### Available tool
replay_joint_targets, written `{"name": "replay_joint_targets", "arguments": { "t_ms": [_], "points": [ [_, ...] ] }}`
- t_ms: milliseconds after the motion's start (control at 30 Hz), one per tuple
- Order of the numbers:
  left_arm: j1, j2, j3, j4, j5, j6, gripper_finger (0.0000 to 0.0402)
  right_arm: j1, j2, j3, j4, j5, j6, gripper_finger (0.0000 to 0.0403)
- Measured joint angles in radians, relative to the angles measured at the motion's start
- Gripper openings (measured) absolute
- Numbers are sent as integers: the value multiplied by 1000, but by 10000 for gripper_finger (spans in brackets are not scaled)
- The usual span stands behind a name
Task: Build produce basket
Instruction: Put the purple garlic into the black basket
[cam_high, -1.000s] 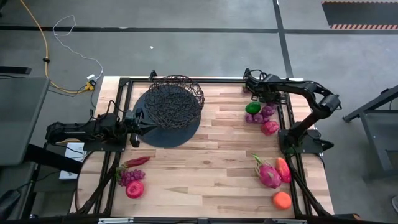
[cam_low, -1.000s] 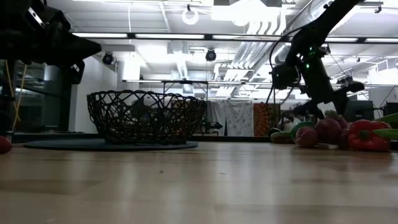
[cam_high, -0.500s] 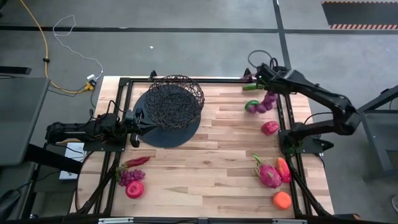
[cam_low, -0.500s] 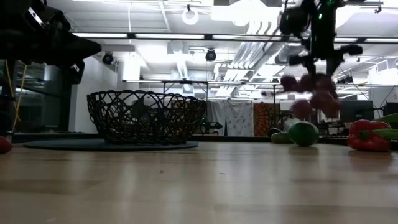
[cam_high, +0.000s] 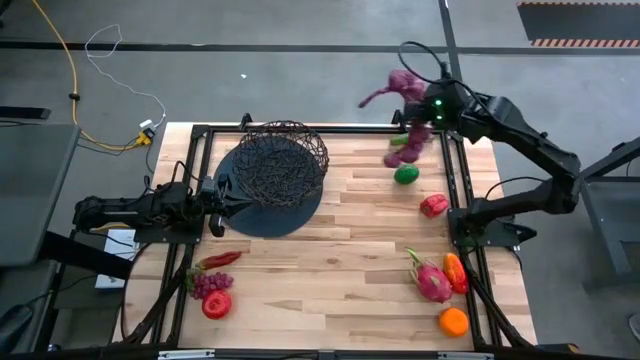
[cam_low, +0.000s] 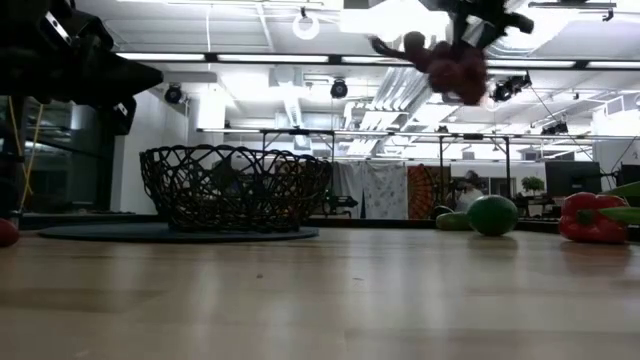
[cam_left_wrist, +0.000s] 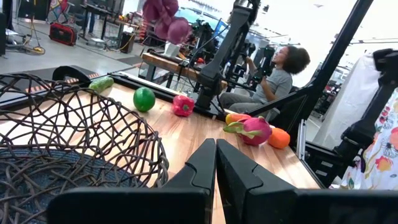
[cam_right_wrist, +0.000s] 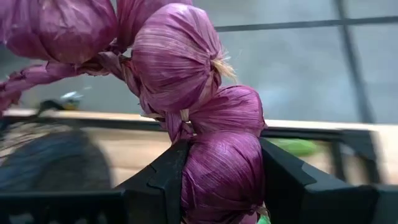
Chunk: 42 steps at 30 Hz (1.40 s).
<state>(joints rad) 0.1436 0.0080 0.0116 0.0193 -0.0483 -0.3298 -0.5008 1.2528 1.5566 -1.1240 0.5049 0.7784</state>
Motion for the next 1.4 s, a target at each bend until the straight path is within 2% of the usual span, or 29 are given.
{"name": "replay_joint_targets", "arguments": {
  "t_ms": [167, 433, 500, 600, 800, 900, 1067, 1200, 1400],
  "points": [
    [0, 0, 0, 0, 0, 0, 3, 129, 128, 34, 134, -20, 5, 150],
    [0, 0, 0, 0, 0, 0, 3, 241, 364, 37, 687, -281, 8, 150],
    [0, 0, 0, 0, 0, 0, 3, 248, 430, 78, 729, -306, 20, 150],
    [0, 0, 0, 0, 0, 0, 3, 247, 542, 219, 655, -306, -6, 150],
    [0, 0, 0, 0, 0, 0, 3, 230, 802, 636, 324, -239, -144, 150],
    [0, 0, 0, 0, 0, 0, 3, 221, 931, 802, 200, -218, -195, 150],
    [0, 0, 0, 0, -1, 0, 3, 207, 963, 687, 285, -189, -232, 150],
    [0, 0, 0, 0, 0, 0, 3, 199, 991, 625, 273, -134, -248, 150],
    [0, 0, 0, 0, -5, 0, 3, 197, 991, 551, 313, -112, -282, 150]
  ]
}}
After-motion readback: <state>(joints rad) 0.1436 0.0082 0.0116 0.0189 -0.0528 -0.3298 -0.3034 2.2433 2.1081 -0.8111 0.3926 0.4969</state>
